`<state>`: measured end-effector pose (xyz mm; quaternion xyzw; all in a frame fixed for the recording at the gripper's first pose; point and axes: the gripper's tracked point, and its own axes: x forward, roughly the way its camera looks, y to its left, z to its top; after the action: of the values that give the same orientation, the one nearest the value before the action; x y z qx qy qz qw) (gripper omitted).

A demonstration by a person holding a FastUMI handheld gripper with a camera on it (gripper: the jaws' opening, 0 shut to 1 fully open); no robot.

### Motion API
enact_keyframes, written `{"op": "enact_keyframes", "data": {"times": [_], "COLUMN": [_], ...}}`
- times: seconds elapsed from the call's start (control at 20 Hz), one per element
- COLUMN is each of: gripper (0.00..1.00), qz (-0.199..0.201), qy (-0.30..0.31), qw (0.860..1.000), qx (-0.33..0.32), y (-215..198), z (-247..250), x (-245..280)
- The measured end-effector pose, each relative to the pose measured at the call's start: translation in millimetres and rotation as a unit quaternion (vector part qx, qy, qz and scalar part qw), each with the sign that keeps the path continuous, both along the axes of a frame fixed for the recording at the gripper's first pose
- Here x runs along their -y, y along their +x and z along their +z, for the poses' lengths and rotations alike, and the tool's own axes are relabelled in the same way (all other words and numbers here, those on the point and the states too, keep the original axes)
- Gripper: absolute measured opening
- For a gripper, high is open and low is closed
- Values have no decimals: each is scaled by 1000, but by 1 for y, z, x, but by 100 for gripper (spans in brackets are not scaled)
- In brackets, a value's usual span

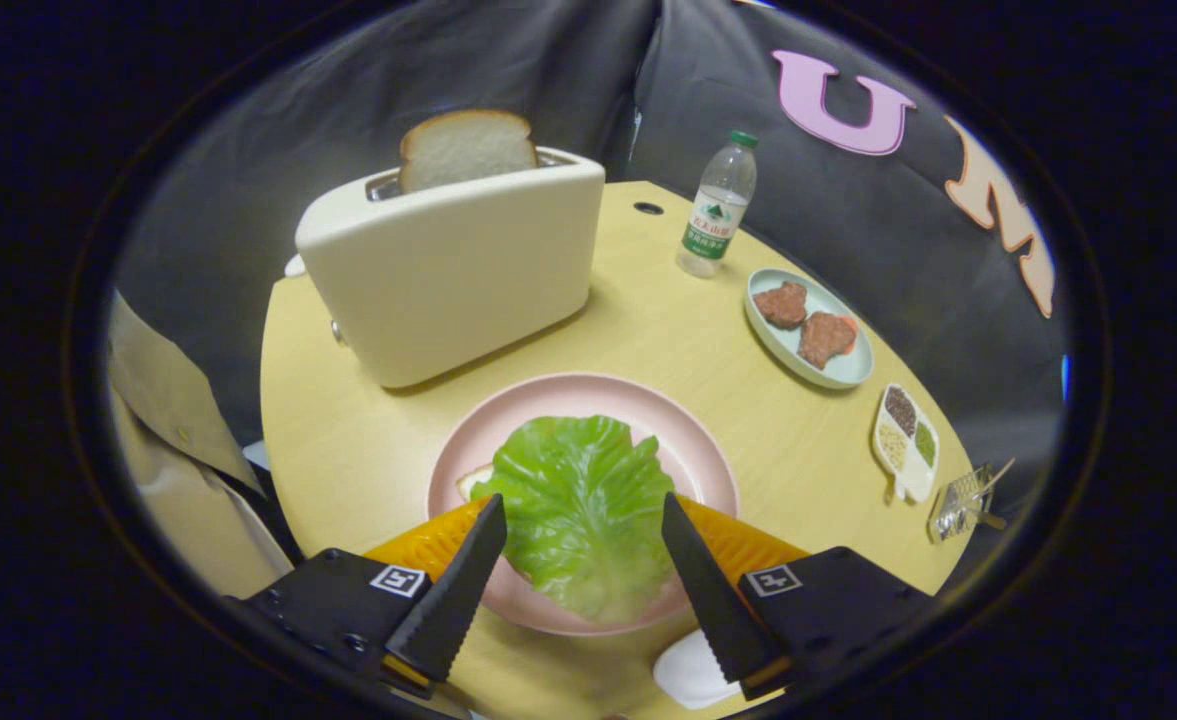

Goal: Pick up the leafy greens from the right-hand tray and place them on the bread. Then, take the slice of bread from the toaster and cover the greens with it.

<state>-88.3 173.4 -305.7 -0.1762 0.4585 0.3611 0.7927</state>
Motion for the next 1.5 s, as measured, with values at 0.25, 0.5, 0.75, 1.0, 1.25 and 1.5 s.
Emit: {"op": "enact_keyframes", "data": {"times": [0.25, 0.5, 0.75, 1.0, 1.25, 1.5], "gripper": [99, 99, 99, 99, 99, 99], "qz": [-20, -24, -12, 12, 8, -23], "qy": [17, 27, 30, 46, 74, 86], "qw": [999, 998, 998, 997, 996, 996], "qx": [33, 49, 59, 54, 46, 23], "y": [21, 34, 46, 48, 55, 69], "z": [41, 74, 95, 118, 129, 124], "x": [-23, -51, -82, -128, -175, -207]}}
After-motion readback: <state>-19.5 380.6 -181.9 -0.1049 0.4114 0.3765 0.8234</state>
